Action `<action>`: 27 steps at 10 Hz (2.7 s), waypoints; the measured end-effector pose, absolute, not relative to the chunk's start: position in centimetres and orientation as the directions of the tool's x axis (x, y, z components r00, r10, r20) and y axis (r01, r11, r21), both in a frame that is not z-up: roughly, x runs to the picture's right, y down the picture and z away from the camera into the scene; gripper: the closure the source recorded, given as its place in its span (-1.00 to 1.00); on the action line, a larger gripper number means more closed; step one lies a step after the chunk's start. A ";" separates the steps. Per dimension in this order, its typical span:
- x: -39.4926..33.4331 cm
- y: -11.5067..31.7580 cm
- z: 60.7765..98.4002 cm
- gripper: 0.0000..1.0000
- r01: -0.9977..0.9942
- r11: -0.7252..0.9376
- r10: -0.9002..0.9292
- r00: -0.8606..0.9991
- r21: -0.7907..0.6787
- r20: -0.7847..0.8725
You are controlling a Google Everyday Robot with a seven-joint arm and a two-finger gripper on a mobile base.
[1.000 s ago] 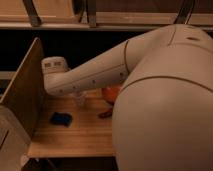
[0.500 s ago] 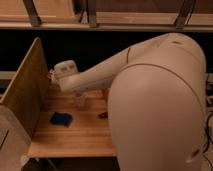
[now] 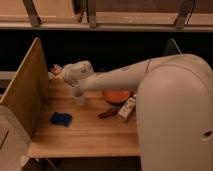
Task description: Place the eraser in the ceramic cup
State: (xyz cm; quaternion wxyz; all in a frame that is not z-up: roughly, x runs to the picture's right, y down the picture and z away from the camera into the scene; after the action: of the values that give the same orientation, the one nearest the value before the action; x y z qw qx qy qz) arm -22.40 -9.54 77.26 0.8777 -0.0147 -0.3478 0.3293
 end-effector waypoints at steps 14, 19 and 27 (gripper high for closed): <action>-21.5 -3.2 78.1 0.74 -0.607 0.759 0.624 0.574 -0.235 0.530; -22.1 -3.8 80.6 0.74 -0.562 0.775 0.618 0.581 -0.288 0.530; -22.0 -3.8 80.8 -0.51 -0.561 0.775 0.619 0.581 -0.291 0.529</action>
State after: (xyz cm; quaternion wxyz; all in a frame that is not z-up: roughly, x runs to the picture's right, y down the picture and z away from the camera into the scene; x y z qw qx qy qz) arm -21.96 -3.75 80.79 0.8878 -0.0460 -0.3150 0.3323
